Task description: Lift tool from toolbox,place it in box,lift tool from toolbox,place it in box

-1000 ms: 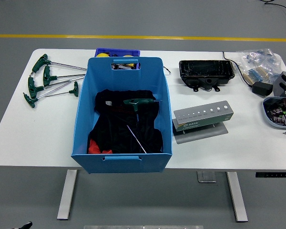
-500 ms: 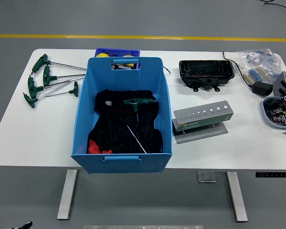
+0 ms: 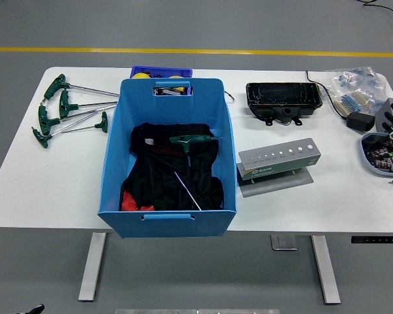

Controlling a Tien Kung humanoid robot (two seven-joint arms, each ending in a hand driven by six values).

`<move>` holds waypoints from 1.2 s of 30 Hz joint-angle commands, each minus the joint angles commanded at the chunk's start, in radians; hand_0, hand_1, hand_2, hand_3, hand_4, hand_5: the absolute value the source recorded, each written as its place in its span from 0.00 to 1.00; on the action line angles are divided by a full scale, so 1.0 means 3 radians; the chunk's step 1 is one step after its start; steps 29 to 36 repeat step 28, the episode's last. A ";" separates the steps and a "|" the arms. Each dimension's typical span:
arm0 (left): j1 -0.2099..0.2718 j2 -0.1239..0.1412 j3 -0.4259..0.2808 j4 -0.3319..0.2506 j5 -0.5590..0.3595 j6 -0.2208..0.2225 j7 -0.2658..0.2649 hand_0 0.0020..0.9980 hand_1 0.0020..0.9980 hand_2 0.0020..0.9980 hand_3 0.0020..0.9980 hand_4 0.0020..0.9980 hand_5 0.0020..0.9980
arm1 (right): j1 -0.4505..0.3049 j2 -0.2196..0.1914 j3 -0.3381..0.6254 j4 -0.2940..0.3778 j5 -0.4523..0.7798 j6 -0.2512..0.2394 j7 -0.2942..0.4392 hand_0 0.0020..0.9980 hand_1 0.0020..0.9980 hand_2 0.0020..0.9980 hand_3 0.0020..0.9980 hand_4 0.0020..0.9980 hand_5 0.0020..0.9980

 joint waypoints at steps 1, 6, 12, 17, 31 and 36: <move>-0.0001 0.0000 0.0004 0.0000 -0.0004 0.0000 -0.0001 0.71 0.71 0.74 0.62 0.62 0.50 | 0.0002 0.0001 0.0001 0.0000 0.0001 0.0000 -0.0001 1.00 0.90 0.91 0.93 1.00 1.00; -0.0007 -0.0004 0.0002 0.0000 -0.0009 0.0000 0.0000 0.71 0.71 0.74 0.62 0.62 0.50 | 0.0018 0.0014 -0.0001 -0.0001 0.0008 -0.0005 -0.0003 1.00 0.89 0.91 0.93 1.00 1.00; -0.0009 -0.0008 0.0002 0.0000 -0.0017 0.0000 -0.0002 0.71 0.71 0.74 0.62 0.62 0.50 | 0.0027 0.0026 -0.0011 -0.0005 0.0005 -0.0004 -0.0008 1.00 0.89 0.91 0.93 1.00 1.00; -0.0009 -0.0007 0.0006 0.0000 -0.0029 -0.0003 -0.0004 0.71 0.71 0.74 0.62 0.62 0.50 | 0.0031 0.0032 -0.0016 -0.0010 0.0005 -0.0011 -0.0012 1.00 0.89 0.91 0.93 1.00 1.00; 0.0001 -0.0019 -0.0024 0.0000 -0.0258 0.0021 0.0032 0.73 0.73 0.75 0.63 0.63 0.50 | 0.0051 0.0043 -0.0048 -0.0032 0.0021 -0.0048 -0.0024 1.00 0.89 0.90 0.93 1.00 1.00; 0.0001 -0.0019 -0.0024 0.0000 -0.0258 0.0021 0.0032 0.73 0.73 0.75 0.63 0.63 0.50 | 0.0051 0.0043 -0.0048 -0.0032 0.0021 -0.0048 -0.0024 1.00 0.89 0.90 0.93 1.00 1.00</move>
